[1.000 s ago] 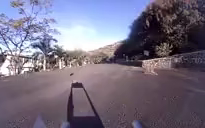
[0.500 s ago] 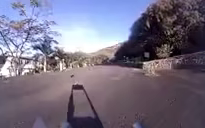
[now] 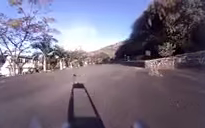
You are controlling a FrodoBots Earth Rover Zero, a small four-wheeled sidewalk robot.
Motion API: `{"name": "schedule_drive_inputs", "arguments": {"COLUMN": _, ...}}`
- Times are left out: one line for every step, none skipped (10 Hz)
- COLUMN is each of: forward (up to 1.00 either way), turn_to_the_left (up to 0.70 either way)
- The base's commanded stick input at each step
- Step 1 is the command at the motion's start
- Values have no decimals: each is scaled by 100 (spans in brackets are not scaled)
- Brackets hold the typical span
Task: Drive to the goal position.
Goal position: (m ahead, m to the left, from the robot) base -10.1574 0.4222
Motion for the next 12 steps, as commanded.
{"name": "schedule_drive_inputs", "arguments": {"forward": 50, "turn_to_the_left": 0}}
{"name": "schedule_drive_inputs", "arguments": {"forward": 50, "turn_to_the_left": 0}}
{"name": "schedule_drive_inputs", "arguments": {"forward": 50, "turn_to_the_left": -17}}
{"name": "schedule_drive_inputs", "arguments": {"forward": 50, "turn_to_the_left": -34}}
{"name": "schedule_drive_inputs", "arguments": {"forward": 50, "turn_to_the_left": -50}}
{"name": "schedule_drive_inputs", "arguments": {"forward": 50, "turn_to_the_left": -25}}
{"name": "schedule_drive_inputs", "arguments": {"forward": 50, "turn_to_the_left": 0}}
{"name": "schedule_drive_inputs", "arguments": {"forward": 50, "turn_to_the_left": 0}}
{"name": "schedule_drive_inputs", "arguments": {"forward": 50, "turn_to_the_left": -39}}
{"name": "schedule_drive_inputs", "arguments": {"forward": 50, "turn_to_the_left": -50}}
{"name": "schedule_drive_inputs", "arguments": {"forward": 50, "turn_to_the_left": -43}}
{"name": "schedule_drive_inputs", "arguments": {"forward": 50, "turn_to_the_left": 0}}
